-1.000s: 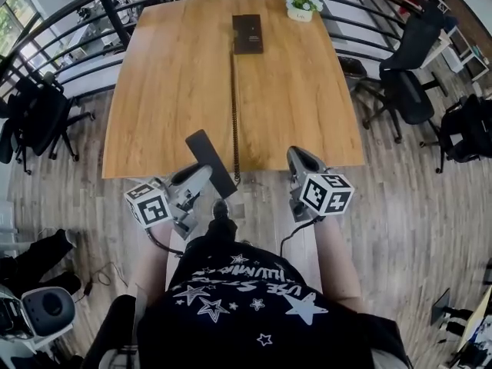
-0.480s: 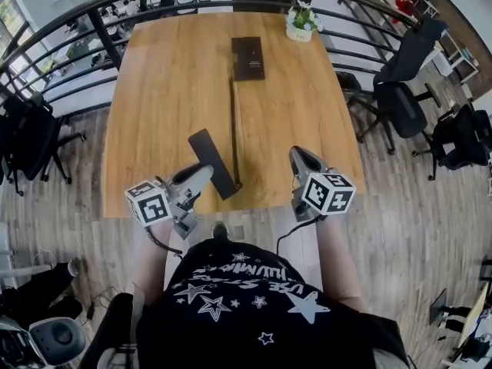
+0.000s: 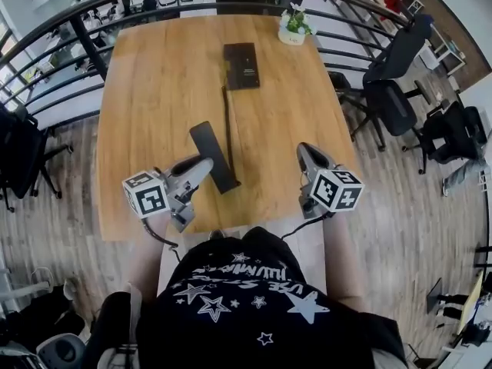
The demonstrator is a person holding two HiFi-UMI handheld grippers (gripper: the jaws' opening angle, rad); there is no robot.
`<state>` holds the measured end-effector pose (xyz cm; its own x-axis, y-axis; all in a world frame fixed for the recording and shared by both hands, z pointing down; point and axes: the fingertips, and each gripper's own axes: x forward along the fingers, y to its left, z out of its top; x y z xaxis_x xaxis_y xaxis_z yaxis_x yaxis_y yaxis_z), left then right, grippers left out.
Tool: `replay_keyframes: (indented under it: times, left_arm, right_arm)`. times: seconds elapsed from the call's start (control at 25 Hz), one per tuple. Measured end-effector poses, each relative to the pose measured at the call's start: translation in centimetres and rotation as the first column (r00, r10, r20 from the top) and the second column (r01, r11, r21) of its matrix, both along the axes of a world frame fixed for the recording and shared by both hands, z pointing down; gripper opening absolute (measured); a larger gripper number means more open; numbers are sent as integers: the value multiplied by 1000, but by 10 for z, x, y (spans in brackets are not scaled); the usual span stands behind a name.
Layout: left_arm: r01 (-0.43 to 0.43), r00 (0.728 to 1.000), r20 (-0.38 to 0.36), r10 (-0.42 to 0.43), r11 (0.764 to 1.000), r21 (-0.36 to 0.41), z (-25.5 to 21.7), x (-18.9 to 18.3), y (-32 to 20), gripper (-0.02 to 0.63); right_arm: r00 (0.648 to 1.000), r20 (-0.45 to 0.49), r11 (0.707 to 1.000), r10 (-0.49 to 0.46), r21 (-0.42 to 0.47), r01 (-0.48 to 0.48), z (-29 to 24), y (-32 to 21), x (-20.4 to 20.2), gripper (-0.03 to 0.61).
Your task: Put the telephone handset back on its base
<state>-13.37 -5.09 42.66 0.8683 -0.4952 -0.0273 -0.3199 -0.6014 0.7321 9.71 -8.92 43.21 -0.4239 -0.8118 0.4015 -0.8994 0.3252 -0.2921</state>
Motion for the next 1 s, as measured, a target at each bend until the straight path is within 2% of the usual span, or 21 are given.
replay_keyframes:
  times: [0.24,0.48,0.64,1.0]
  left_arm:
    - [8,1000,-2,-8,1000,-19,4,10,-26,75]
    - [45,999,8,-45,998,-39,2,24,-60,75]
    - [53,998,17,-52,999,-15,-10,34,-91,75]
    - [67,994,90,-68,998,15,-14,53,-159,75]
  right_arm:
    - [1000,1,999,-4,-32,4,10,-24,14,2]
    - [999,23,999,-44,-25,45,6,-72,27,2]
    - [996,32,997,-79,-17,80,0,-111,34,2]
    - [987,46,987,-154,-37,156,14,-176,43,2]
